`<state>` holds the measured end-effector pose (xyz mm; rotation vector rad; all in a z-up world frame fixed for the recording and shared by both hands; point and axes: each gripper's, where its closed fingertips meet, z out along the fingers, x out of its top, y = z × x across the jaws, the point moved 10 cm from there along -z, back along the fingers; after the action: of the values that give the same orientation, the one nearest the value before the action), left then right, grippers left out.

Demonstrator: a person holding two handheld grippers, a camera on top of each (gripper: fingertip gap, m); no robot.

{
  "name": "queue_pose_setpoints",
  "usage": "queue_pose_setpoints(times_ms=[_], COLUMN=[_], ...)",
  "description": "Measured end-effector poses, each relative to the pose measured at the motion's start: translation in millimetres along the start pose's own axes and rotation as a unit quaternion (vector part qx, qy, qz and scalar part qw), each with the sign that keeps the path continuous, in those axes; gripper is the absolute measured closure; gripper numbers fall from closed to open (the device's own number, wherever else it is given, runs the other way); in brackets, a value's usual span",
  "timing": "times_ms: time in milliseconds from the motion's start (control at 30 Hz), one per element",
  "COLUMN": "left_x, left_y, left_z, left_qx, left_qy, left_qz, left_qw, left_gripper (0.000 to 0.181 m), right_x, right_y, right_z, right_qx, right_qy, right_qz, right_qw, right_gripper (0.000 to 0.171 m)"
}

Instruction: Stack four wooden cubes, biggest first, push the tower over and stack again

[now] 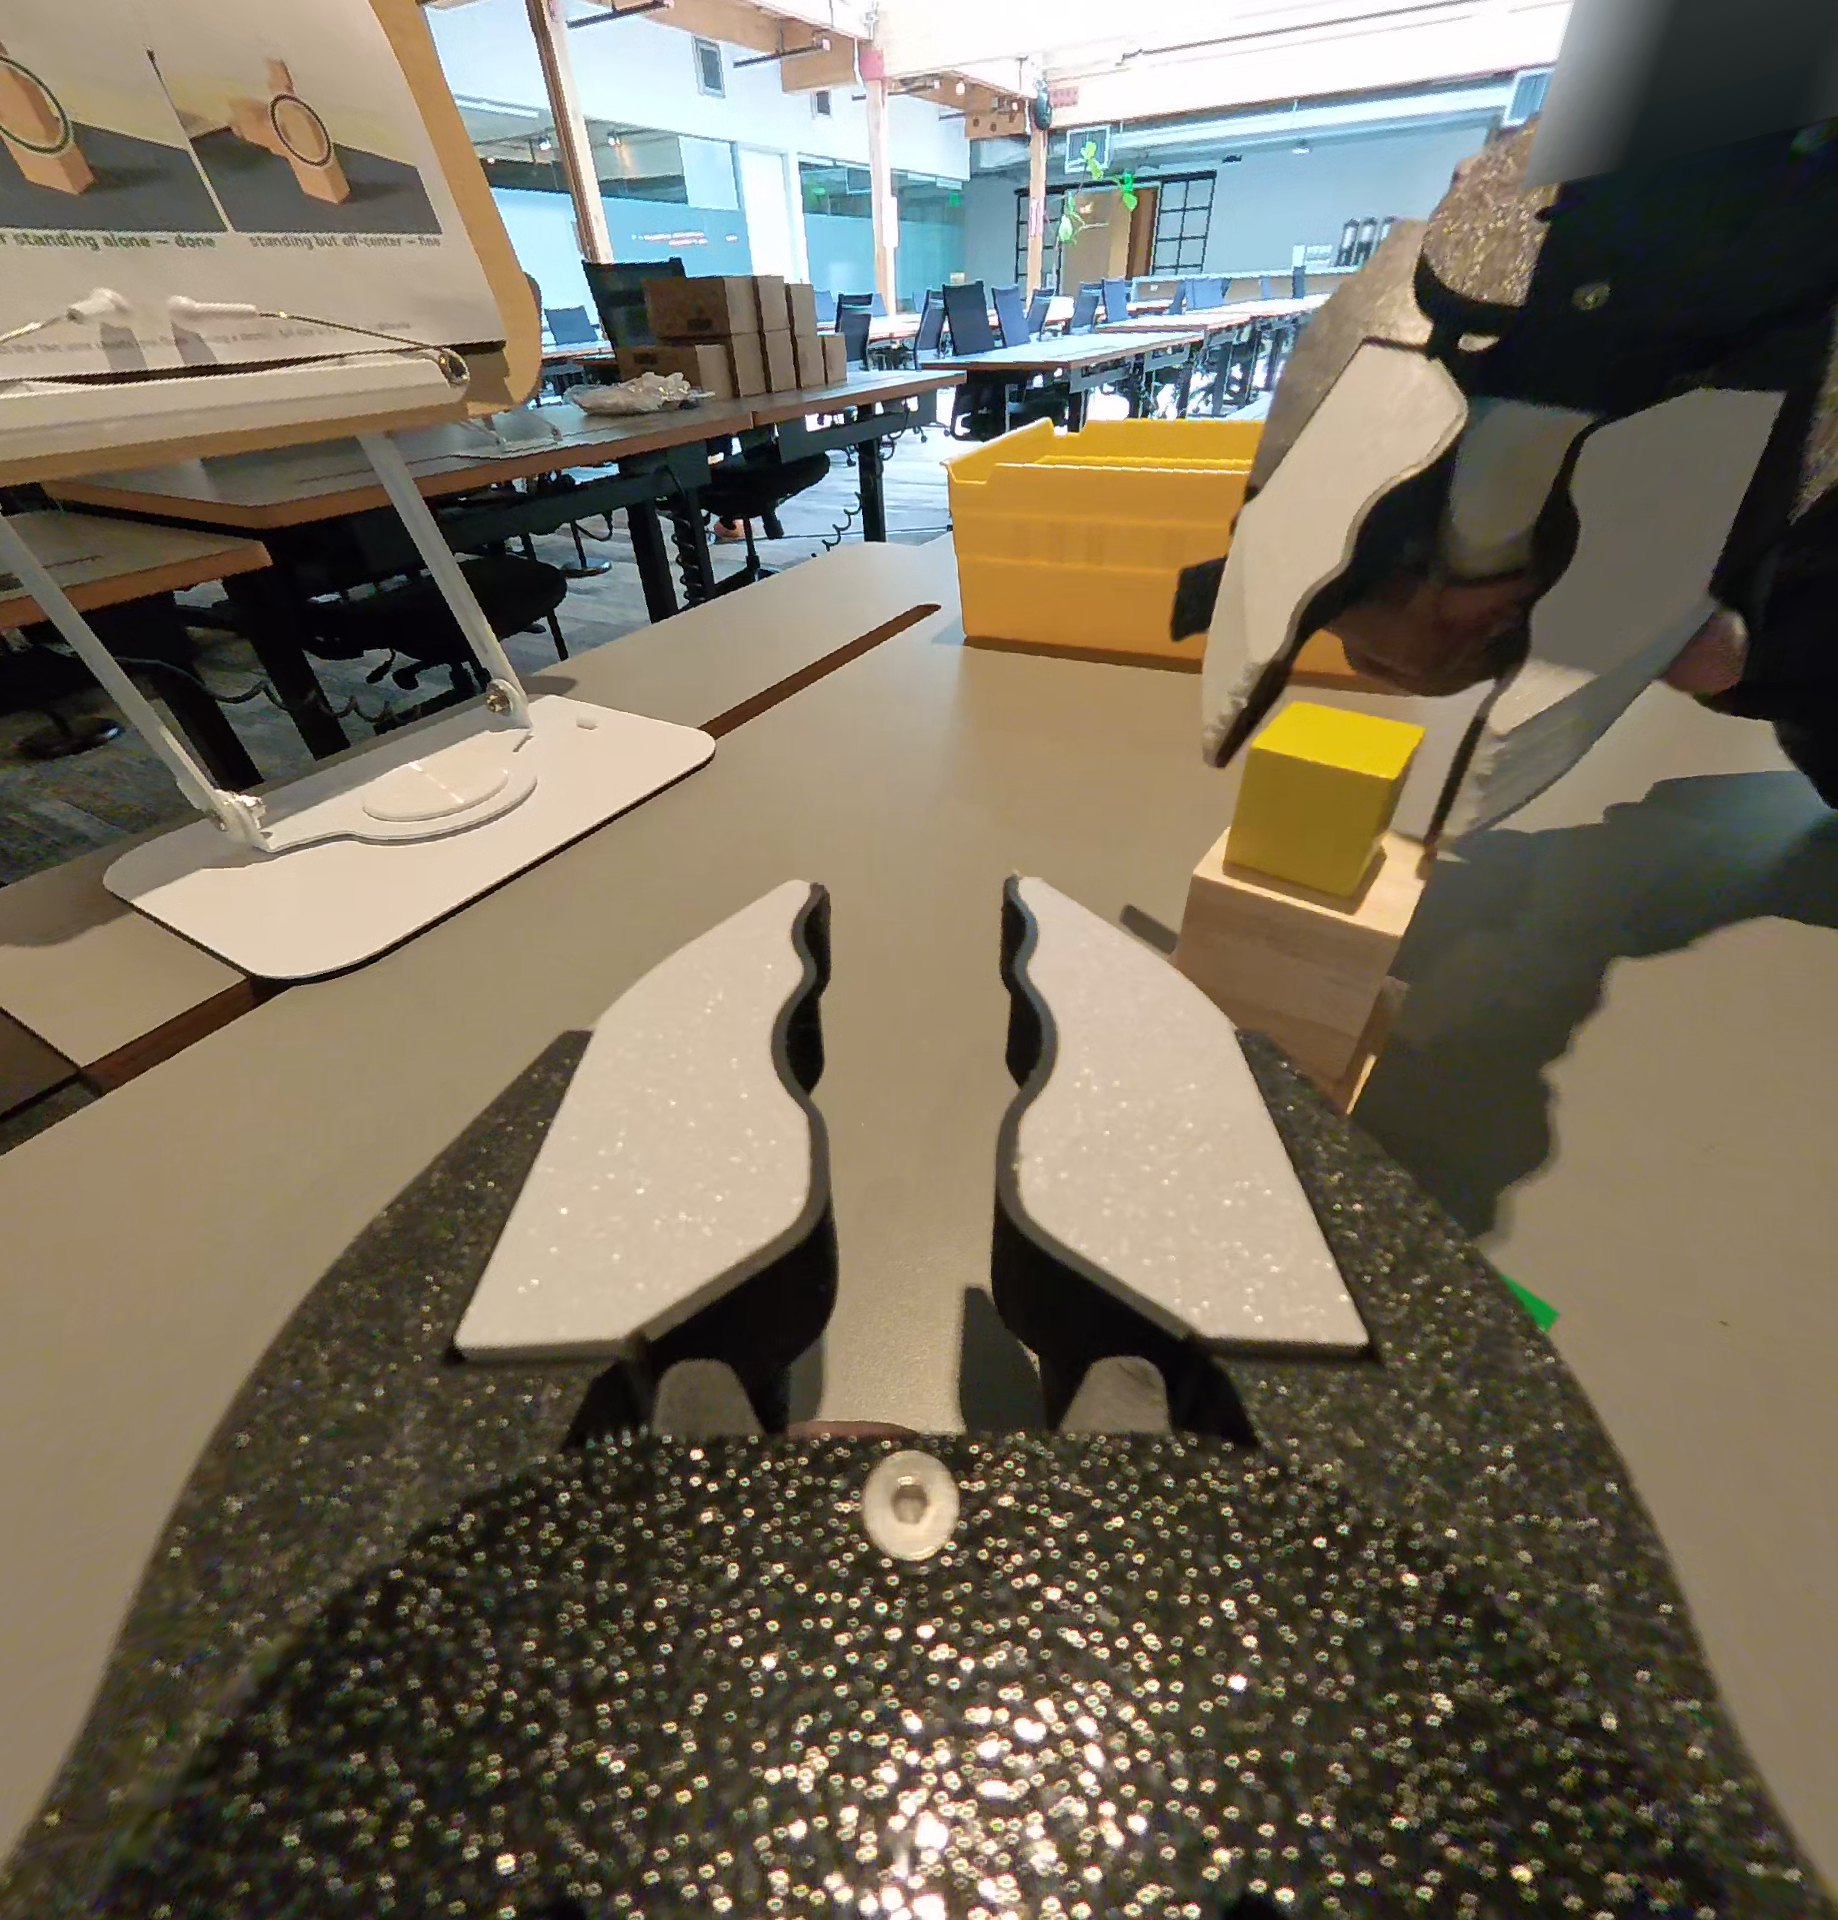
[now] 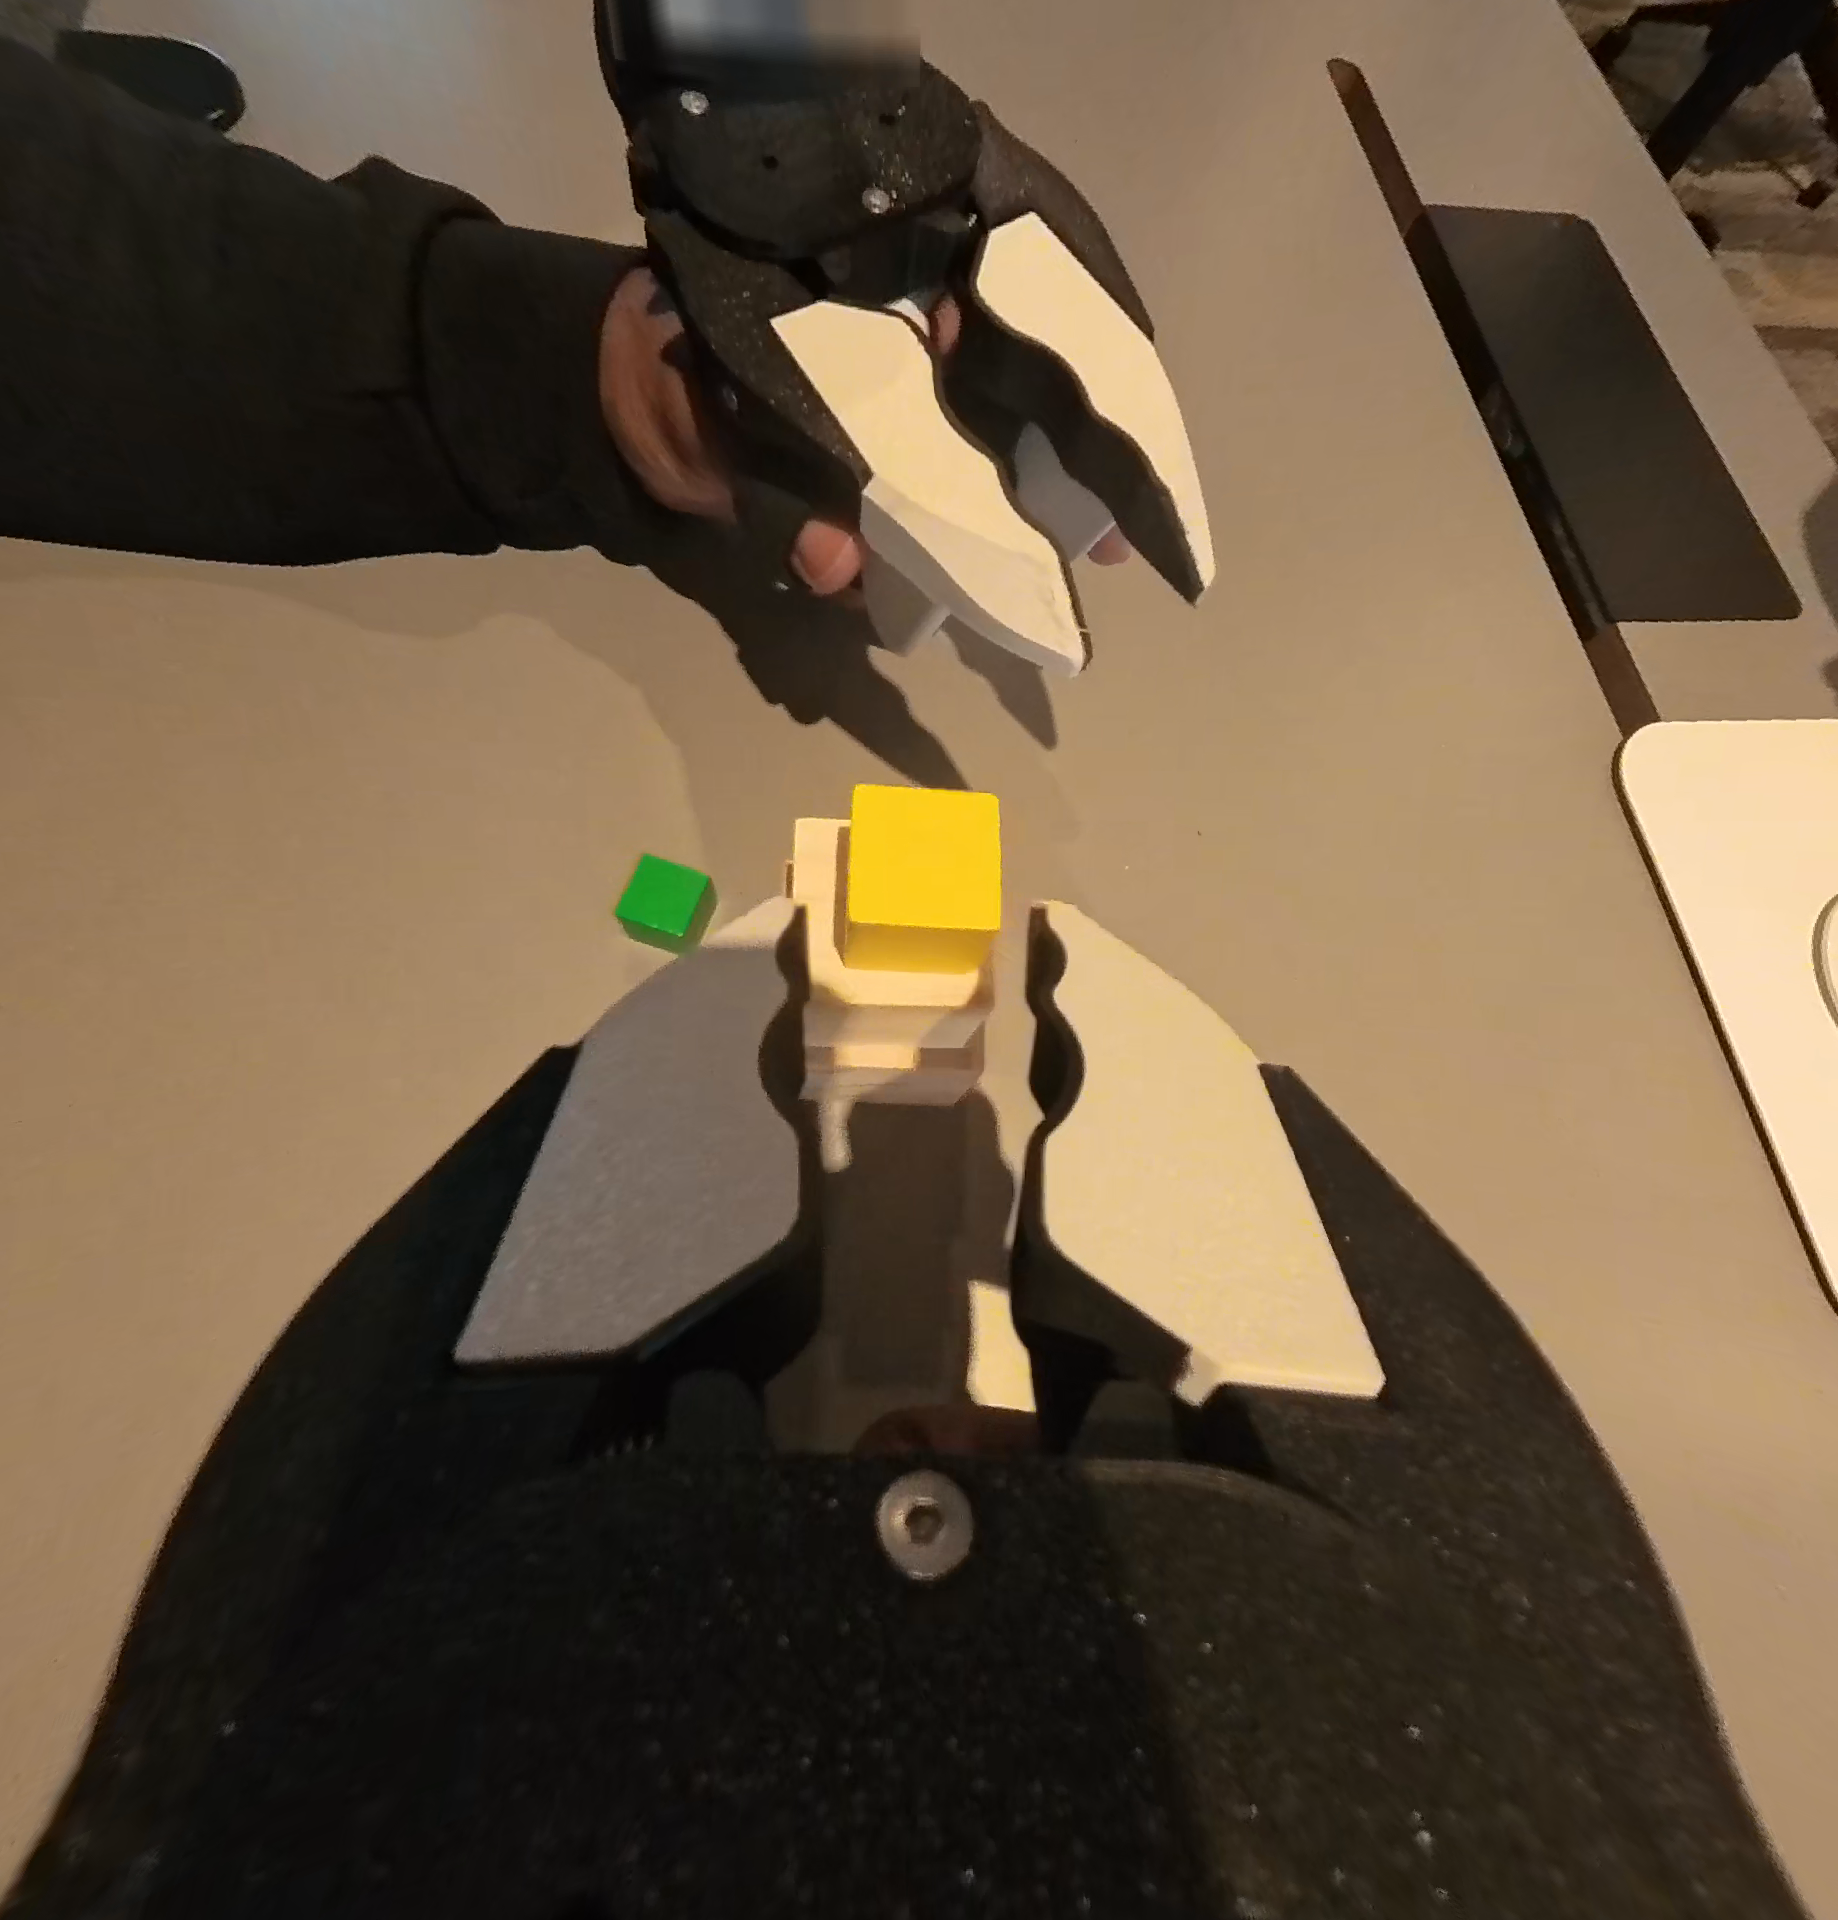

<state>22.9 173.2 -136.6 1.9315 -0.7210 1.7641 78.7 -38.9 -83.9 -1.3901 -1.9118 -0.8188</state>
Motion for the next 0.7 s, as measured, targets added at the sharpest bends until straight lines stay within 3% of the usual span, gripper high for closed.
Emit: queue_pose_setpoints(times_ms=[133,233,367,467,700], left_x=[-1,-3,-9,-12,-21], left_y=[1,6,21,32,58], left_z=[-1,-4,-15,-19,-12], left_qx=[-0.015,-0.075,-0.184,-0.243,-0.309], left_qy=[-0.008,-0.041,-0.087,-0.104,-0.185], left_qz=[0.0,0.015,0.063,0.094,0.148], left_qw=[1.0,0.996,0.977,0.96,0.921], left_gripper=[0.15,0.144,0.133,0.138,0.142], right_x=[-6,-19,-47,-70,-95], right_y=[6,17,30,40,52], right_z=[-8,-15,-15,-7,10], right_qx=[0.01,0.022,0.092,0.118,0.138], right_qy=[0.01,0.035,0.078,0.082,0.053], right_qz=[-0.025,-0.045,-0.025,0.004,0.04], right_qw=[1.0,0.998,0.992,0.99,0.988], right_gripper=[0.122,0.119,0.123,0.124,0.125])
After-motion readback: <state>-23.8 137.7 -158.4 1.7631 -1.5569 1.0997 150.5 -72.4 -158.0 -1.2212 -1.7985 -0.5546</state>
